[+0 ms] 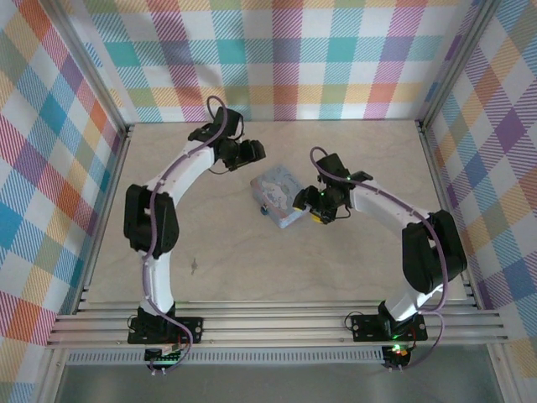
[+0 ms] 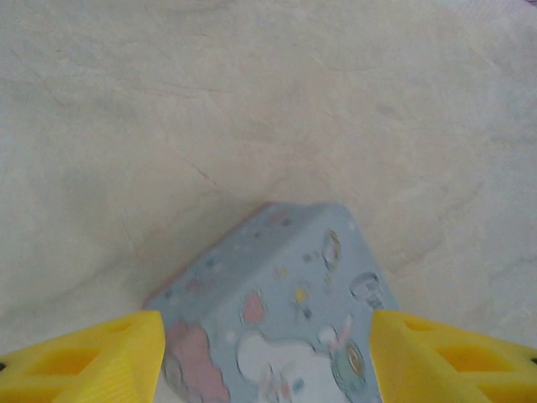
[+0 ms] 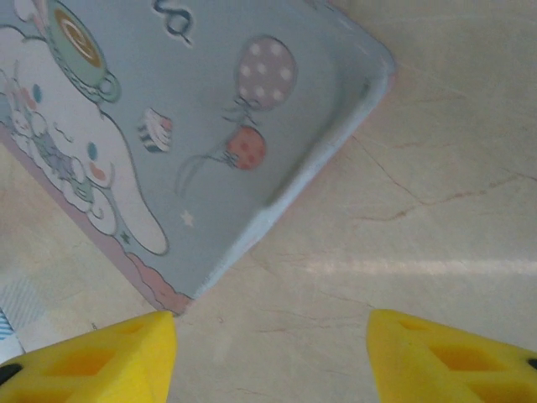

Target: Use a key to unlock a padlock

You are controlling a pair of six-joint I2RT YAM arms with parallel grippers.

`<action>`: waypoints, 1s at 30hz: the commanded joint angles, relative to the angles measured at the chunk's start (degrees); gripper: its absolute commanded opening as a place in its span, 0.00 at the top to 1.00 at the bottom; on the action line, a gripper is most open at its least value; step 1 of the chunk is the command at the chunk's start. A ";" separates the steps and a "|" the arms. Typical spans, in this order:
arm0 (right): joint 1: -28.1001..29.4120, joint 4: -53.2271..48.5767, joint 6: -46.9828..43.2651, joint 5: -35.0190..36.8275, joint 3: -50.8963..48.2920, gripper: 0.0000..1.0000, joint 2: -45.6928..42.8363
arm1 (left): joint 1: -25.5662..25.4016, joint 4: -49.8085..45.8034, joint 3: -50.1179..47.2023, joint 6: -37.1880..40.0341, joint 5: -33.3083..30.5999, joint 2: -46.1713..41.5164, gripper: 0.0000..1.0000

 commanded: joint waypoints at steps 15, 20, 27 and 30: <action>-0.91 -5.79 -6.25 -4.58 11.11 0.35 11.71 | -0.52 3.67 -15.13 -2.70 7.87 -2.67 0.54; -1.90 -6.68 -8.49 -4.91 13.86 0.36 13.21 | -2.43 10.77 -31.23 -7.15 7.74 -12.75 0.54; -2.24 -9.04 -10.59 -4.13 14.29 0.25 11.35 | -3.97 12.70 -44.23 -10.28 4.22 -26.24 0.46; -2.51 -9.99 -11.13 -2.92 13.04 0.22 9.29 | -3.34 11.09 -45.41 -9.02 3.37 -30.10 0.39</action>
